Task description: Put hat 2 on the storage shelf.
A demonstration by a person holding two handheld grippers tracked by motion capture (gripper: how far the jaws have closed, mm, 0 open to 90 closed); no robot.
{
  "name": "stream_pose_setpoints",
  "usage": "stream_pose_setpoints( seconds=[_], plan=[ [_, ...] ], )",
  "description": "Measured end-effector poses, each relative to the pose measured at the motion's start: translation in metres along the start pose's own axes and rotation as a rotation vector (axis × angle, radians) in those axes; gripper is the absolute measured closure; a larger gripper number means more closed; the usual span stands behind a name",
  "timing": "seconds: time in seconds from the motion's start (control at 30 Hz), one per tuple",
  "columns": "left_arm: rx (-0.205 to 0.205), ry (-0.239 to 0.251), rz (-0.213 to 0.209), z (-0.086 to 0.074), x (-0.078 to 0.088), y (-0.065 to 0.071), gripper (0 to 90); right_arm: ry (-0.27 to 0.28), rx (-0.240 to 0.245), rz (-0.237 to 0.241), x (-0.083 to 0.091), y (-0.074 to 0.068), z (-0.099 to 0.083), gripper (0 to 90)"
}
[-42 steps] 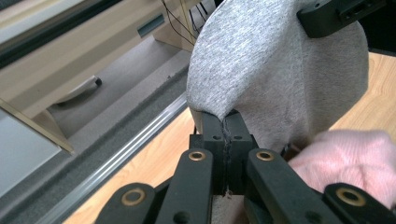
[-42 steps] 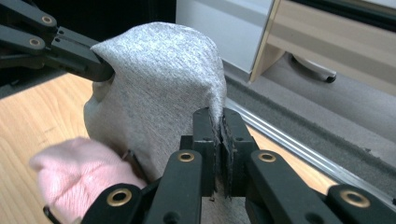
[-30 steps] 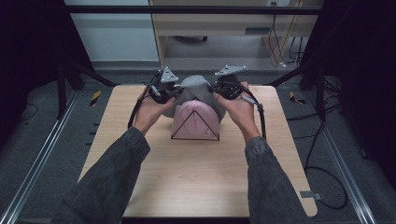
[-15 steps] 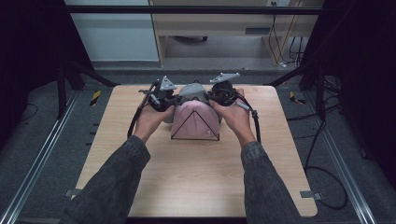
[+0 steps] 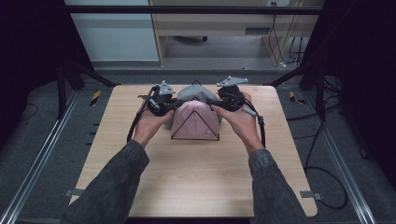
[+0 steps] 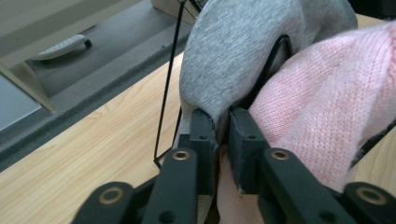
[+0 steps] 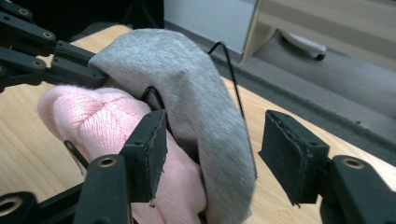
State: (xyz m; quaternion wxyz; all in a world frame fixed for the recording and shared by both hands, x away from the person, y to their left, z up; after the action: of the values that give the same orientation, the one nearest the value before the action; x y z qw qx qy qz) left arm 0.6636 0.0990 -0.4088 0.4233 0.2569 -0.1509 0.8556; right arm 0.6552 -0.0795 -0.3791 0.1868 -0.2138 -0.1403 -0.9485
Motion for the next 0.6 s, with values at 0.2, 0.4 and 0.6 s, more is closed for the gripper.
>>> stream_pose_setpoints(
  seconds=[0.2,0.4,0.6],
  plan=[
    [0.006,0.027,0.015,0.001,0.009,0.001,61.8,0.010,-0.030,-0.001,0.009,0.006,-0.003,36.9],
    [-0.021,0.038,0.024,0.004,0.021,0.006,49.9,0.020,-0.033,0.000,0.014,0.007,-0.002,34.7],
    [-0.056,0.049,0.024,0.008,0.037,0.015,34.0,0.032,-0.041,-0.023,0.020,0.013,0.000,29.4]
  ],
)
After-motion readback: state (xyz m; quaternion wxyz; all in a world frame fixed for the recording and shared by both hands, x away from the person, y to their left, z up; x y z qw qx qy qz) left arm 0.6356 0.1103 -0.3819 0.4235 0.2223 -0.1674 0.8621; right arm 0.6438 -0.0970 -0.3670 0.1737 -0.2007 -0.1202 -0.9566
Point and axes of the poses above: each handheld gripper's, and its own axes: x roughly backward along the jaws, z roughly out of its top, y roughly to its right, the point moved 8 cm from there along -x, roughly forward along the jaws, and after that the axes turned 12 degrees about -z, right-handed, at the moved point
